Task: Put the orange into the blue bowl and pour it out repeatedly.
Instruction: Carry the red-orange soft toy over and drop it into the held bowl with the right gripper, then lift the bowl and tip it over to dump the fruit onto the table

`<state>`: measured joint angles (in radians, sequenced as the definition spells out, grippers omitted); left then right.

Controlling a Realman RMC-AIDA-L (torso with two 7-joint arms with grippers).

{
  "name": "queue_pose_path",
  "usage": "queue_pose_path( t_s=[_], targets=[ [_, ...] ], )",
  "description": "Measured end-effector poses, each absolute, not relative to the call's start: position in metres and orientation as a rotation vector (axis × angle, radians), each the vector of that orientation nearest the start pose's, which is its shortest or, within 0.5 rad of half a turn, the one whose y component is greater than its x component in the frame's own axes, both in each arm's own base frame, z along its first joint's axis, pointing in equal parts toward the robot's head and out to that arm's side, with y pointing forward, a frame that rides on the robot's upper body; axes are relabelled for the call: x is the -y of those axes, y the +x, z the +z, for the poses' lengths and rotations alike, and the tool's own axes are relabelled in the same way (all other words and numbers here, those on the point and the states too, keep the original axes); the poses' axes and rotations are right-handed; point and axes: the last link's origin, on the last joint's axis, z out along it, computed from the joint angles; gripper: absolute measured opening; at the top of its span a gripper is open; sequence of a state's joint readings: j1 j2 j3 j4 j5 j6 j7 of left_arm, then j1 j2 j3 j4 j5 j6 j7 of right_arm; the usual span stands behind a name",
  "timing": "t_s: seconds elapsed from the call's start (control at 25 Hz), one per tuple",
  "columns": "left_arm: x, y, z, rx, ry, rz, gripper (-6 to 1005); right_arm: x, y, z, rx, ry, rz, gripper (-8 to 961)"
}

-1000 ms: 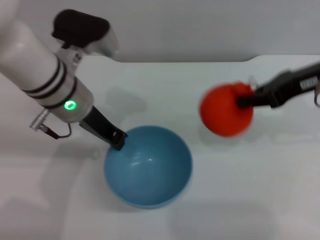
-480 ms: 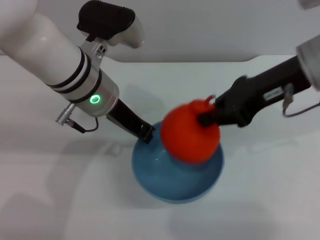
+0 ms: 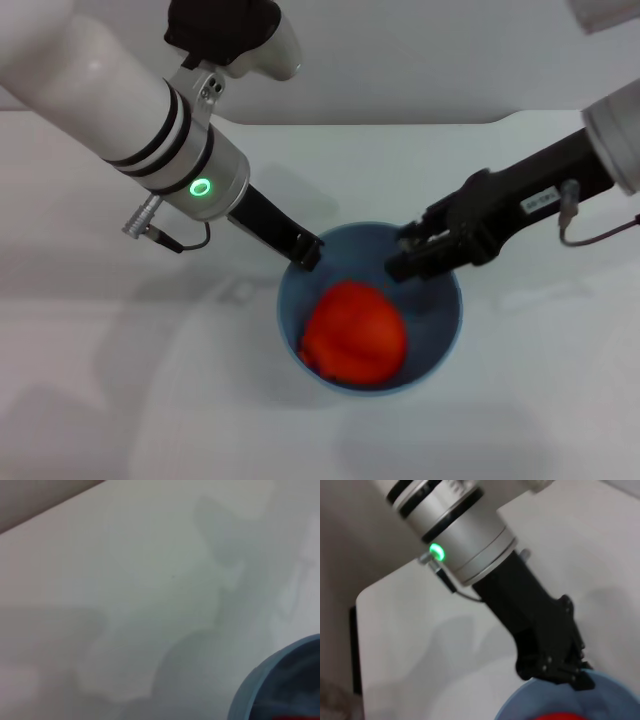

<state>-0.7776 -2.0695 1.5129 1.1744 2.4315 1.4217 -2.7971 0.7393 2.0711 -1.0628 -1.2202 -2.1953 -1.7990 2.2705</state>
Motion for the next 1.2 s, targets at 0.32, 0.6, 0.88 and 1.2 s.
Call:
queue_pose_path(
  t_s=[0.32,0.6,0.88,1.2],
  targets=[
    [-0.381,-0.131,-0.039,0.978,-2.576,0.172,-1,-0.358,0.165,0.062,-1.187,-2.749,0.145,445],
    [-0.356,-0.124,-0.001,0.55,-2.438,-0.235,0,-0.338,0.231,0.08,-1.47,-2.511,-0.094,499],
    [-0.321,-0.123,-0.013,0.094,-2.258,-0.308,-1,-0.321,0.262,0.079,-1.601,-2.423,-0.173,500],
    [-0.29,-0.116,-0.061,-0.365,-2.044,-0.253,-1,-0.318,0.273,0.087,-1.647,-2.361,-0.14,500]
  ],
)
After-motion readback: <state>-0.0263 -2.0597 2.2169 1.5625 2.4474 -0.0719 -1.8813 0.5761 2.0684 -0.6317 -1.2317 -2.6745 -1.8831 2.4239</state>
